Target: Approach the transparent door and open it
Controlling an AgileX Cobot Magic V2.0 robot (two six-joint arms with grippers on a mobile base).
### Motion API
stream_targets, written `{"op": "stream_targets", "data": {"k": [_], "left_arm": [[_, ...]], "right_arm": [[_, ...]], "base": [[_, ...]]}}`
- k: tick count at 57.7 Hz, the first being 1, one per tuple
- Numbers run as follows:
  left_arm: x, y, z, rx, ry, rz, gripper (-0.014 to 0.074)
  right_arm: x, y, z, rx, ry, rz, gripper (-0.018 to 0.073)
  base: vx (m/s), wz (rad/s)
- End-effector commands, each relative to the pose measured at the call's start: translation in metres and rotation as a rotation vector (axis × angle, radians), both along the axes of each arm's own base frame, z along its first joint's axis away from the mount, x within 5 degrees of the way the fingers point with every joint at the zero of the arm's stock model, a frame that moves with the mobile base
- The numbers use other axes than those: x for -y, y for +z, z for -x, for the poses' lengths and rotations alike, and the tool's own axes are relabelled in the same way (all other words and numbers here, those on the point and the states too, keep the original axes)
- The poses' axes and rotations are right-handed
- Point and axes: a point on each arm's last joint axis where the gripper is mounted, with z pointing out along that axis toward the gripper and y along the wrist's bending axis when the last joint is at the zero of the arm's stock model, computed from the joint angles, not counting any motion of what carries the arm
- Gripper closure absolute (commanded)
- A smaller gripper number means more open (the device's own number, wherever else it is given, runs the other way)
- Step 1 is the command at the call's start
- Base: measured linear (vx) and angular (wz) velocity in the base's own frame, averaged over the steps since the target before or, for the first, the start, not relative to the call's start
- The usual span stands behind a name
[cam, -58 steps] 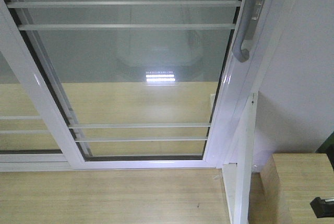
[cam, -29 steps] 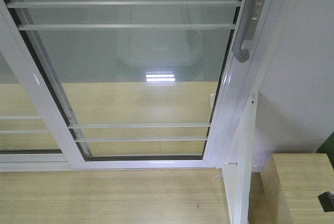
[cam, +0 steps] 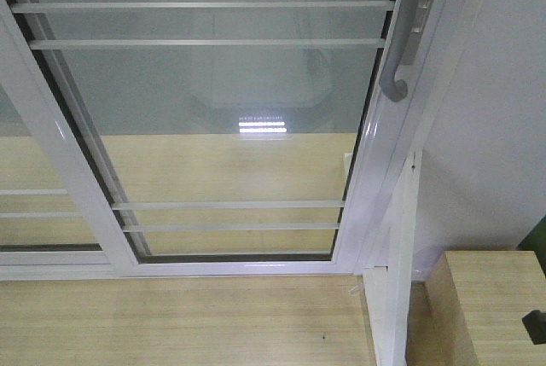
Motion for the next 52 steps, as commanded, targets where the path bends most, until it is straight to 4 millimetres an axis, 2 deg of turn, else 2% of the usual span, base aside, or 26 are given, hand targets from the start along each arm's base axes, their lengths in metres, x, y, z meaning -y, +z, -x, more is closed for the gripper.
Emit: {"op": "stream_targets", "data": {"k": [1, 12, 19, 28, 35, 41, 52], "left_arm": [[0.0, 0.037, -0.009, 0.079, -0.001, 0.0, 0.0602], [0.0, 0.077, -0.05, -0.009, -0.001, 0.0, 0.0602], [0.001, 0.1, -0.08, -0.011, 0.001, 0.0, 0.0602], [0.0, 0.112, -0.116, 0.019, 0.007, 0.004, 0.0602], [0.0, 0.114, -0.137, 0.035, 0.011, 0.001, 0.0602], [0.0, 0.11, -0.15, 0.014, 0.013, 0.002, 0.0602], [0.0, 0.109, -0.158, 0.06, 0.017, 0.002, 0.0602]], "right_arm": [[0.0, 0.034, -0.004, 0.078, -0.003, 0.008, 0.0561], [-0.004, 0.076, -0.032, 0.011, -0.003, 0.023, 0.0561], [-0.007, 0.101, -0.064, -0.029, 0.0, 0.086, 0.0561], [-0.014, 0.126, -0.114, -0.045, 0.009, 0.123, 0.0561], [-0.019, 0.134, -0.148, -0.031, 0.016, 0.12, 0.0561], [-0.022, 0.133, -0.17, 0.004, 0.023, 0.114, 0.0561], [-0.025, 0.126, -0.188, 0.066, 0.034, 0.102, 0.0561]], "base": [[0.0, 0.0], [0.0, 0.0], [0.0, 0.0], [0.0, 0.0], [0.0, 0.0], [0.0, 0.0], [0.0, 0.0]]}}
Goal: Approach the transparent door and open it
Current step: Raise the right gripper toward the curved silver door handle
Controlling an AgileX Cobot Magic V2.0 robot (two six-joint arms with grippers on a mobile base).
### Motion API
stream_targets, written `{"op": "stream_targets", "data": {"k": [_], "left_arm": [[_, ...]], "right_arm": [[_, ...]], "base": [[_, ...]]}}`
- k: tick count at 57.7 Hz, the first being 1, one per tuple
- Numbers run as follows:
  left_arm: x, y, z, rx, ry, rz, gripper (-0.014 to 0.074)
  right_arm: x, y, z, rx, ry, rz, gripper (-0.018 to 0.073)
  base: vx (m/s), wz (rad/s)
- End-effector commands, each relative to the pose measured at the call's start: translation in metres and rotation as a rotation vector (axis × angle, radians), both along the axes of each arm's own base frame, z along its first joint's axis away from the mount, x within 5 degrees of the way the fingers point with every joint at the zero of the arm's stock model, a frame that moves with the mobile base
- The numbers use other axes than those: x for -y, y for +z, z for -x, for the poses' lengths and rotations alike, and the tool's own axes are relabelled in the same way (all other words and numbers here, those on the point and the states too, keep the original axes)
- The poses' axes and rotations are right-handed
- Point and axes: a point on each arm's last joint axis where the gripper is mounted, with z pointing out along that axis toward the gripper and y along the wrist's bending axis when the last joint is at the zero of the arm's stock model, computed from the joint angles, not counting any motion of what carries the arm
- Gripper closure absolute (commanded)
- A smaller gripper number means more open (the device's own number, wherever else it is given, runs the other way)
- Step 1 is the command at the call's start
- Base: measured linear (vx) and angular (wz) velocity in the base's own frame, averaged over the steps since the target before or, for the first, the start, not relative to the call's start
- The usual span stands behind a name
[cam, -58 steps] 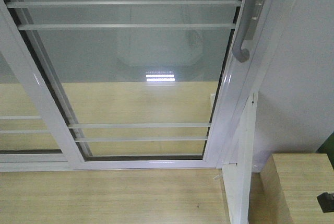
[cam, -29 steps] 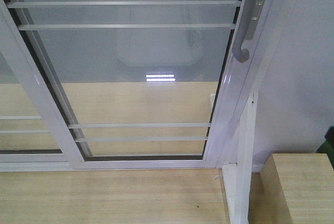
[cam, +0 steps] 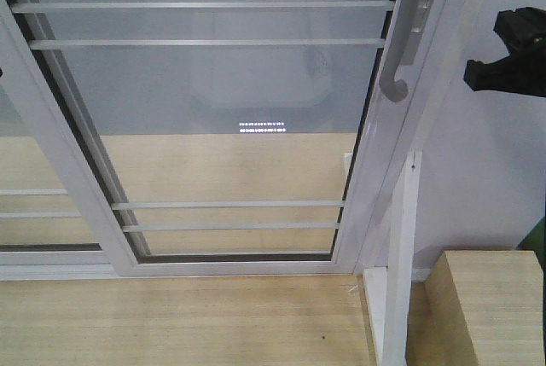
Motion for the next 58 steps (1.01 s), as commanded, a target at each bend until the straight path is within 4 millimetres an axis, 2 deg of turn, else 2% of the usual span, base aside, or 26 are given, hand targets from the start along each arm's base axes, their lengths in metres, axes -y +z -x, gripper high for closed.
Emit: {"op": "stream_targets", "data": {"k": [1, 14, 29, 35, 46, 58], "left_arm": [[0.0, 0.028, 0.001, 0.188, 0.003, 0.004, 0.0602], [0.0, 0.031, 0.001, 0.223, 0.005, 0.004, 0.0602], [0.0, 0.031, 0.001, 0.223, 0.004, 0.101, 0.0601], [0.0, 0.031, 0.0, 0.221, 0.003, 0.09, 0.0596], [0.001, 0.018, -0.012, 0.165, 0.003, 0.015, 0.0583], [0.002, 0.002, -0.028, 0.126, -0.014, -0.023, 0.0519]], "right_arm": [[-0.001, 0.024, -0.005, 0.186, 0.014, -0.017, 0.0561], [-0.002, 0.026, -0.007, 0.21, 0.015, -0.045, 0.0561], [-0.002, 0.014, -0.013, 0.129, 0.008, -0.031, 0.0561], [-0.002, 0.008, -0.018, 0.112, 0.009, -0.024, 0.0561], [-0.004, -0.004, -0.029, 0.088, 0.011, -0.022, 0.0561], [-0.005, -0.01, -0.037, 0.105, 0.017, -0.024, 0.0561]], "base": [[0.0, 0.0], [0.0, 0.0], [0.0, 0.0], [0.0, 0.0], [0.0, 0.0], [0.0, 0.0]]}}
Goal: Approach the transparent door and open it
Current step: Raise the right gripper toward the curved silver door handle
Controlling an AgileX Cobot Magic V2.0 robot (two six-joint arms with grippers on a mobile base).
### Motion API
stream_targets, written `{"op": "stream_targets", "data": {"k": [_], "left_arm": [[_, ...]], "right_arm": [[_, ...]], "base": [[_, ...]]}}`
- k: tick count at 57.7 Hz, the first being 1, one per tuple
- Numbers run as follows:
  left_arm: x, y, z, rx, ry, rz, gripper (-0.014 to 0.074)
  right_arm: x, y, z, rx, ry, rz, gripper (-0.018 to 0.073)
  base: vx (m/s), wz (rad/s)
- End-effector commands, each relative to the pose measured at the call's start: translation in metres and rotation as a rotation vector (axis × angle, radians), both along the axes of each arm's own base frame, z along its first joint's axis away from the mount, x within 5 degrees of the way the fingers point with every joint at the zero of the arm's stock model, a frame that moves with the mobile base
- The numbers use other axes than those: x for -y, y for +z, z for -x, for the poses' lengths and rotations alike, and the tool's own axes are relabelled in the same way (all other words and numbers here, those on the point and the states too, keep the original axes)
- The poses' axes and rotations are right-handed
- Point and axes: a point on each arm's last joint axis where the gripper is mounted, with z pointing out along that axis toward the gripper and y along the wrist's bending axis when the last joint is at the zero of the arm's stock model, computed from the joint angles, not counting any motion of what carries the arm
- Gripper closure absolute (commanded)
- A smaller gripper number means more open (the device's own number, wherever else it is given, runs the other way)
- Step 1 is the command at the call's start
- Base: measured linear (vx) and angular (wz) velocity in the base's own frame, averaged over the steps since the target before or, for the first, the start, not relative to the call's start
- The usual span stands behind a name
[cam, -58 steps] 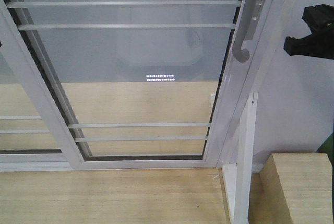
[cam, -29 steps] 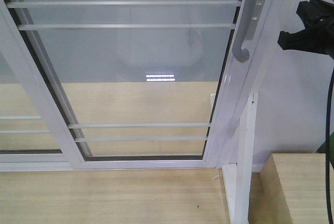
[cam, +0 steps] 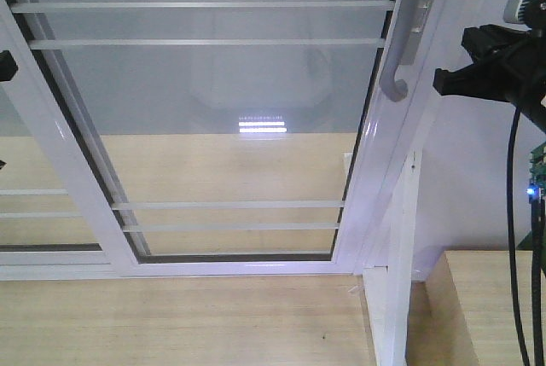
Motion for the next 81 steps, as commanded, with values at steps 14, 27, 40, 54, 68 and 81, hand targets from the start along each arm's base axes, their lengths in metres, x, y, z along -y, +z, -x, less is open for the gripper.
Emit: {"op": "stream_targets", "data": {"k": [14, 27, 40, 54, 68, 81], "left_arm": [[0.004, 0.02, -0.006, 0.15, -0.038, -0.005, 0.0437], [0.004, 0.02, -0.006, 0.151, -0.038, 0.002, 0.0412], [0.004, 0.02, -0.006, 0.151, -0.038, 0.002, 0.0411], [0.004, 0.02, -0.006, 0.151, -0.038, 0.002, 0.0411], [0.004, 0.02, -0.006, 0.151, -0.038, 0.002, 0.0411], [0.004, 0.02, -0.006, 0.151, -0.038, 0.002, 0.0411]], "right_arm": [[-0.003, 0.025, -0.004, 0.18, 0.042, 0.035, 0.0475], [-0.004, 0.025, -0.004, 0.181, 0.052, 0.048, 0.0155], [-0.004, 0.019, -0.01, 0.172, 0.047, 0.032, -0.013], [-0.009, -0.001, -0.032, 0.237, 0.069, 0.006, -0.0094], [-0.014, -0.009, -0.071, 0.241, 0.069, -0.031, -0.0035], [-0.019, -0.007, -0.105, 0.275, 0.082, -0.024, -0.0035]], "base": [[0.0, 0.0], [0.0, 0.0], [0.0, 0.0], [0.0, 0.0], [0.0, 0.0], [0.0, 0.0]]}}
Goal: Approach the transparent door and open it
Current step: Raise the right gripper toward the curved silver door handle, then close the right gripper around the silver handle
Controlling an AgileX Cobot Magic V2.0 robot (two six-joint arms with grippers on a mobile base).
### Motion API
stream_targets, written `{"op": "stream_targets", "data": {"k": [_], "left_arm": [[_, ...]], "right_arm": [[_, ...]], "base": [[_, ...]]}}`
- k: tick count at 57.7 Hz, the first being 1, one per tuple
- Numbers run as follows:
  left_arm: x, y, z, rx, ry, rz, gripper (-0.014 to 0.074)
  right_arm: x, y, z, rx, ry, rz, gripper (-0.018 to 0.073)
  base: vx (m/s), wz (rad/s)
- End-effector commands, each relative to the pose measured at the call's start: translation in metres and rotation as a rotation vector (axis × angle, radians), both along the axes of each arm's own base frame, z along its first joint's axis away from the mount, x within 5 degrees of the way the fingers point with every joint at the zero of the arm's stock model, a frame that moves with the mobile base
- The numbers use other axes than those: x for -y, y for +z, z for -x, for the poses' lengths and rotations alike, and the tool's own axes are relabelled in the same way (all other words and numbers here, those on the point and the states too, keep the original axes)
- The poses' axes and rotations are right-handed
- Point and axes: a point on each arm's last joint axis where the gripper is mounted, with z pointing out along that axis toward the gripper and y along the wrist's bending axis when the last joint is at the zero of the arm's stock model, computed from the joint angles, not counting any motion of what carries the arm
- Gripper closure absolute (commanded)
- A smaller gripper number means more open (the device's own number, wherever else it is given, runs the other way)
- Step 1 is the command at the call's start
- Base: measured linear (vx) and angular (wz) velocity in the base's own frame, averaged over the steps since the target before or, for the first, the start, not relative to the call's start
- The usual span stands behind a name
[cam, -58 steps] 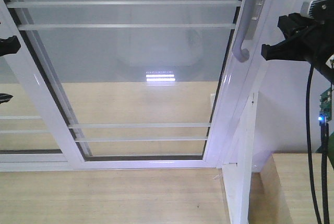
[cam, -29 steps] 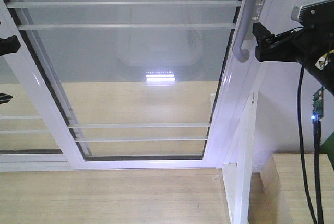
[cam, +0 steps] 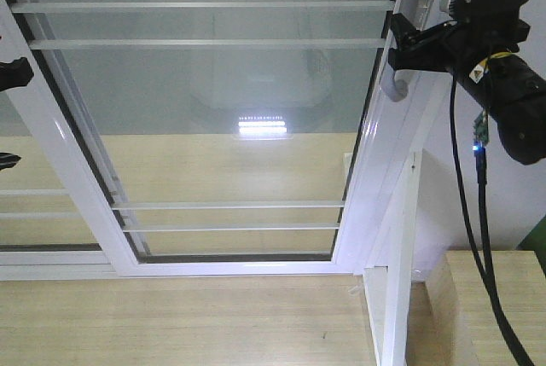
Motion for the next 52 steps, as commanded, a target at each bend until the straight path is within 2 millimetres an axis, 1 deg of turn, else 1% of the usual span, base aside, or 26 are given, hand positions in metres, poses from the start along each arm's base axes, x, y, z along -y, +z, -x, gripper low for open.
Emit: {"op": "stream_targets", "data": {"k": [1, 10, 22, 32, 52], "left_arm": [[0.002, 0.024, 0.0, 0.141, -0.008, 0.012, 0.0411], [0.002, 0.024, 0.0, 0.142, -0.008, 0.012, 0.0411], [0.002, 0.024, 0.0, 0.145, -0.008, 0.012, 0.0411], [0.002, 0.024, 0.0, 0.146, -0.009, 0.012, 0.0411], [0.002, 0.024, 0.0, 0.148, -0.009, 0.012, 0.0411]], "right_arm": [[-0.001, 0.032, -0.012, 0.17, 0.012, -0.029, -0.0035], [-0.003, 0.026, -0.029, 0.16, 0.012, -0.051, -0.0035], [-0.005, 0.014, -0.042, 0.15, 0.014, -0.076, -0.0035], [-0.006, 0.013, -0.045, 0.194, 0.023, -0.087, -0.0025], [-0.006, 0.011, -0.046, 0.206, 0.026, -0.091, 0.0035]], "base": [[0.0, 0.0], [0.0, 0.0], [0.0, 0.0], [0.0, 0.0], [0.0, 0.0]]}}
